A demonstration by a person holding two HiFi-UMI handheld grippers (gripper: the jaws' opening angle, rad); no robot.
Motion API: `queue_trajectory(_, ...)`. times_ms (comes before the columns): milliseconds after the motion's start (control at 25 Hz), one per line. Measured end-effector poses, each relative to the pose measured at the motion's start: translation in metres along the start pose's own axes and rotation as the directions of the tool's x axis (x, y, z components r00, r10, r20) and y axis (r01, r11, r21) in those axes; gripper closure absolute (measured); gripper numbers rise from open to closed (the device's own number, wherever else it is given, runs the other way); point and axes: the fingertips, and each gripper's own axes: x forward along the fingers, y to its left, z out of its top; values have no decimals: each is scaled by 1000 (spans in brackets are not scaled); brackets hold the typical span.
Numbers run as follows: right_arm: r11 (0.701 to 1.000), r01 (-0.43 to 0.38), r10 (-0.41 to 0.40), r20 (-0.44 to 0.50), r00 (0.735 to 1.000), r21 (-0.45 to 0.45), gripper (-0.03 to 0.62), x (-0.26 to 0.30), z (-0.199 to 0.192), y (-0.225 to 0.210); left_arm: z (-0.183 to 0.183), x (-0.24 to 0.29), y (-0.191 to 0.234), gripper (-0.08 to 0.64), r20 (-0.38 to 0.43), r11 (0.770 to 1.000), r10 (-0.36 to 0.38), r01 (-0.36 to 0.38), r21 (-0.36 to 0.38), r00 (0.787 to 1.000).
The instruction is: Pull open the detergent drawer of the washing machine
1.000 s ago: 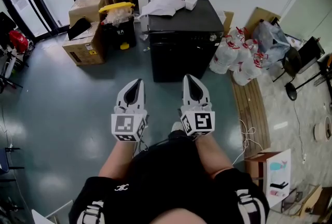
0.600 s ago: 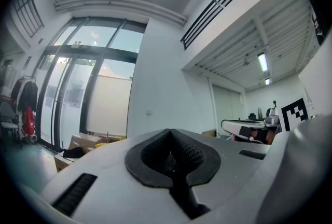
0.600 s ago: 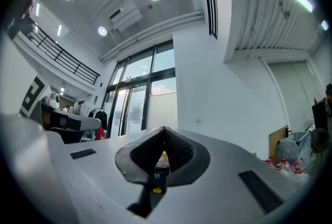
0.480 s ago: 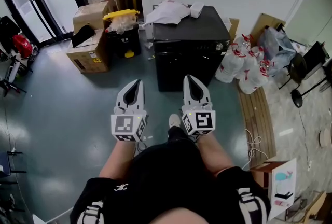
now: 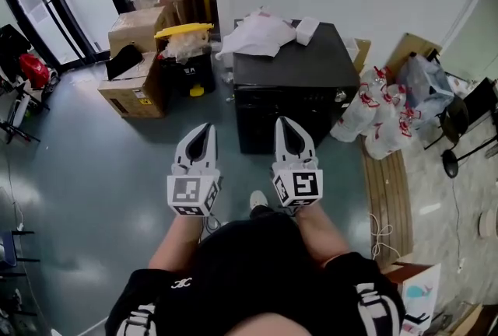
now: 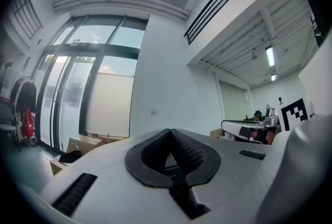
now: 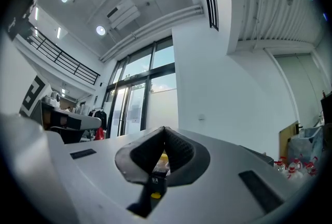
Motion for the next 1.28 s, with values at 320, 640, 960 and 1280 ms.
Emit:
queue_trajectory(320,1000,9,-9,-44,999,14,589,93,-31,-58,-14,118,19,558,-31,999,-40,40,-11,999)
queue_trajectory(640,1000,16,-15,-35,999,1,589,186,-37,-112,-11,224,45,558,-17,998,-58,58,-21,998)
queue_trajectory(960,999,46,-45,-63,997,17,591,227,-54,-120,-25,280,63,558,-50,990,-141,140,-31,989)
queue_trajectory(1280,990,139,-135,-110,985,24,591,244,-72,-121,-33,308,93,558,-78,982,-189,188,-26,979)
